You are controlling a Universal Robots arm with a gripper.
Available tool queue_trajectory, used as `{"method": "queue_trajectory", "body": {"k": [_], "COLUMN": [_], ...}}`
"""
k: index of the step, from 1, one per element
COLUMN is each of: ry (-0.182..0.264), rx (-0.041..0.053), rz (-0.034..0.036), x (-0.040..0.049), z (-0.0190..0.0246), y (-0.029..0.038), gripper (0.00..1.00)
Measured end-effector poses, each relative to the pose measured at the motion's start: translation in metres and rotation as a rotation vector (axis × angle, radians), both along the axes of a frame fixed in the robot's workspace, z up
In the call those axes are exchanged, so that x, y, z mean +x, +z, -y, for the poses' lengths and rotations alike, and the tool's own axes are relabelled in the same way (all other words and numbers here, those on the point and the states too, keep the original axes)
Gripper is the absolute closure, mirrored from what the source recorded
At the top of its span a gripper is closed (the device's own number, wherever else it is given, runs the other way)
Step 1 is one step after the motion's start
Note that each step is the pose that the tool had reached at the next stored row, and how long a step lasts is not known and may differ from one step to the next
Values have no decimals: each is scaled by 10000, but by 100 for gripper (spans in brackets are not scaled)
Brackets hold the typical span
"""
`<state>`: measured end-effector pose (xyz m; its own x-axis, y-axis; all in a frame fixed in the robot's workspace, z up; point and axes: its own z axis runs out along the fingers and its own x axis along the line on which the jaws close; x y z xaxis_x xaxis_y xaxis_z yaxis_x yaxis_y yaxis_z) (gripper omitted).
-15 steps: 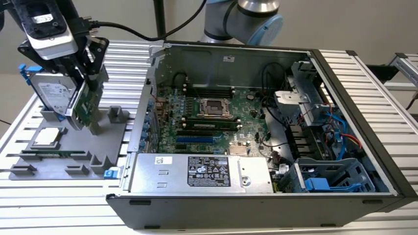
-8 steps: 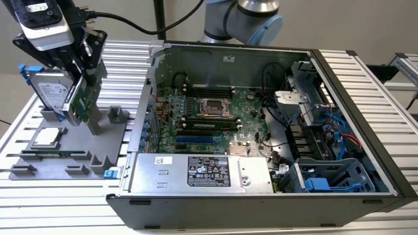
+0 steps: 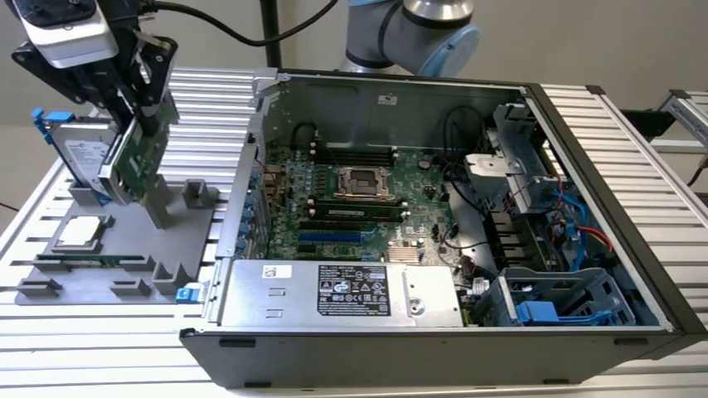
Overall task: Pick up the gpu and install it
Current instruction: 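Pick up the gpu and move the gpu toward the slot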
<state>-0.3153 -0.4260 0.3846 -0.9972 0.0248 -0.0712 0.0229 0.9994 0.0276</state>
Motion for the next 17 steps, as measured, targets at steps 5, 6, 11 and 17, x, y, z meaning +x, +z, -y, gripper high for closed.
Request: {"method": "queue_trajectory", "body": {"k": [5, 6, 11, 17], "ry": [0, 0, 0, 0], "rx": [0, 1, 1, 1], "rz": [0, 1, 2, 1], "x": [0, 0, 0, 0], "z": [0, 0, 0, 0], "y": [66, 78, 130, 189], "gripper": [100, 100, 100, 100]}}
